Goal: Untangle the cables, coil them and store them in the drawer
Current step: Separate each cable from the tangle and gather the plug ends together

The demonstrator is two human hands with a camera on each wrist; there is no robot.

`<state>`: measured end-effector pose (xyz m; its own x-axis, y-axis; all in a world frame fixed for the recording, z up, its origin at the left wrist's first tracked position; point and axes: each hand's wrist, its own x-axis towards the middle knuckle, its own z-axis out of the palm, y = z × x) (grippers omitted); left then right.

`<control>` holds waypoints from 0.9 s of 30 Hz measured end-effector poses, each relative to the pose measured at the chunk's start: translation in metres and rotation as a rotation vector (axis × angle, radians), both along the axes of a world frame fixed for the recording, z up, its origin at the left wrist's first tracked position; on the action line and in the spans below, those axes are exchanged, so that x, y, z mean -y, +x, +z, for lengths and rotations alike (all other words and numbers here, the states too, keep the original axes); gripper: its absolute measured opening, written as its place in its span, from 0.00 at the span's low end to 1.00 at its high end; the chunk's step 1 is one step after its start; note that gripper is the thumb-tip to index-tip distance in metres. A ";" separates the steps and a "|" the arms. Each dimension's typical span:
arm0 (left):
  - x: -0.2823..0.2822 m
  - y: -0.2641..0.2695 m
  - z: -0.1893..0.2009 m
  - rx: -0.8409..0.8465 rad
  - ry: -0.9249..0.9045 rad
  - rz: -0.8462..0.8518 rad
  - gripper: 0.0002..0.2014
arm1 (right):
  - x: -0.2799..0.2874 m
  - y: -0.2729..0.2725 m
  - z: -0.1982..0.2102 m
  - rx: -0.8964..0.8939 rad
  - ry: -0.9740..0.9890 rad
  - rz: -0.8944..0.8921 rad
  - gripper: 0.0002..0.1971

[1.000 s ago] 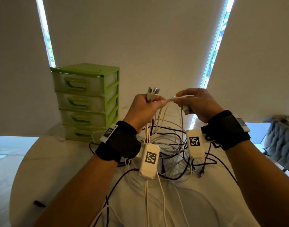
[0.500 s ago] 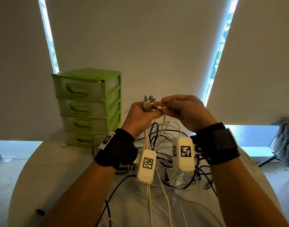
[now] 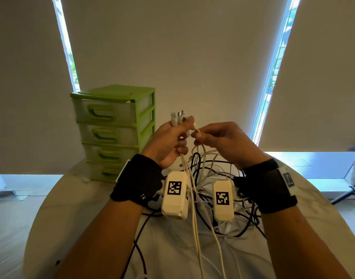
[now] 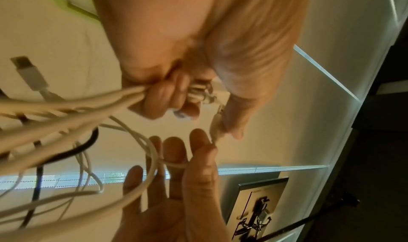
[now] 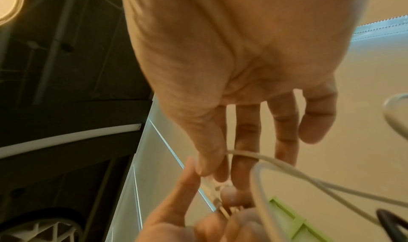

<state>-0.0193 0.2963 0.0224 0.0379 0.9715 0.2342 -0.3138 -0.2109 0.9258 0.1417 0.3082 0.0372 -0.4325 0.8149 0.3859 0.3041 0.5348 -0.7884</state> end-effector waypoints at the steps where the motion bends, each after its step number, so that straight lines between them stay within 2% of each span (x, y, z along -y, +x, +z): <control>1: 0.000 0.000 0.000 -0.004 -0.006 -0.025 0.15 | 0.000 -0.001 -0.001 -0.035 0.004 -0.010 0.05; 5: 0.004 0.007 0.000 -0.042 -0.024 -0.034 0.08 | 0.002 -0.007 -0.005 -0.101 0.074 -0.060 0.04; 9: 0.005 0.011 -0.002 -0.060 -0.034 -0.022 0.10 | 0.002 -0.007 -0.004 -0.015 0.110 -0.099 0.01; 11: 0.004 0.009 -0.001 -0.020 -0.032 -0.021 0.10 | 0.001 -0.002 0.000 0.055 0.124 -0.139 0.04; 13: 0.005 0.008 0.000 -0.029 -0.008 -0.055 0.10 | 0.001 0.005 0.006 -0.008 0.150 -0.163 0.07; 15: 0.008 0.008 0.000 -0.104 0.020 -0.107 0.11 | 0.006 0.008 0.013 -0.104 0.165 -0.120 0.11; 18: 0.014 0.014 -0.001 -0.206 0.056 -0.201 0.14 | 0.012 0.006 0.015 -0.091 0.163 0.015 0.16; 22: 0.016 0.017 -0.003 -0.229 0.115 -0.337 0.17 | 0.015 0.003 0.014 -0.090 0.104 0.171 0.16; 27: 0.018 0.016 -0.001 -0.313 0.153 -0.378 0.20 | 0.016 0.001 0.017 -0.116 0.204 0.168 0.13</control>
<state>-0.0033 0.2782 0.0210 0.4704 0.8322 0.2937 -0.1072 -0.2764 0.9550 0.1426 0.2917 0.0538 -0.4979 0.6364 0.5891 0.1118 0.7208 -0.6841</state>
